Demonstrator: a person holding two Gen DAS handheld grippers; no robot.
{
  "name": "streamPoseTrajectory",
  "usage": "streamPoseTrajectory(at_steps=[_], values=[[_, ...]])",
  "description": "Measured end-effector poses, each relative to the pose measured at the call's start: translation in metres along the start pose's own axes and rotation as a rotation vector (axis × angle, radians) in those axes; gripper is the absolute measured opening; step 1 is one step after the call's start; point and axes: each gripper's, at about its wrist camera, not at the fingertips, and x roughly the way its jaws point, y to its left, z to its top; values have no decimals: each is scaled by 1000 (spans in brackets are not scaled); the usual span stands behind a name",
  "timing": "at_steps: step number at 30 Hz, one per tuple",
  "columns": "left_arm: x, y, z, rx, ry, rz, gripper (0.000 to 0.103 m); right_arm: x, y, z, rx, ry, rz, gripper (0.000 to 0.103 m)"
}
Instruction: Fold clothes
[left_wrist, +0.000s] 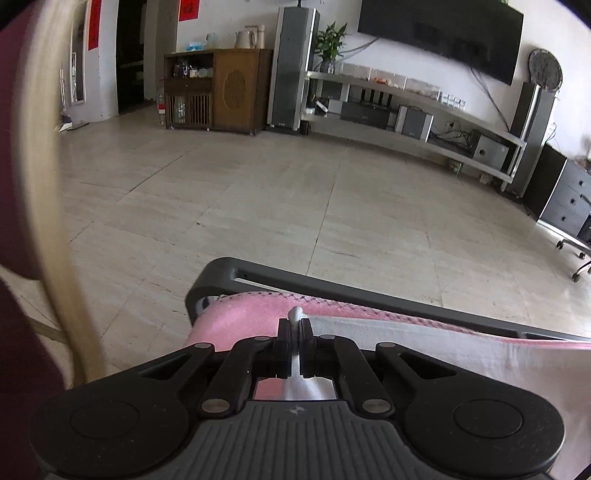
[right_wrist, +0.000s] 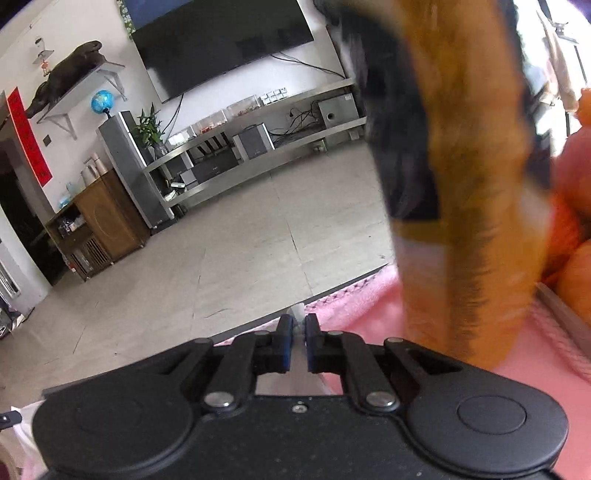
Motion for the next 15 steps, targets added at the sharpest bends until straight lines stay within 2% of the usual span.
streamPoseTrajectory(at_steps=[7, 10, 12, 15], values=[[-98, 14, -14, 48, -68, 26, 2, -97, 6, 21, 10, 7, 25, 7], [-144, 21, -30, 75, -80, 25, 2, -148, 4, 25, 5, 19, 41, 7], [-172, 26, -45, 82, -74, 14, 2, -183, 1, 15, -19, 38, 37, 7], [-206, 32, -91, 112, -40, 14, 2, -225, -12, -16, -42, 83, 25, 7]])
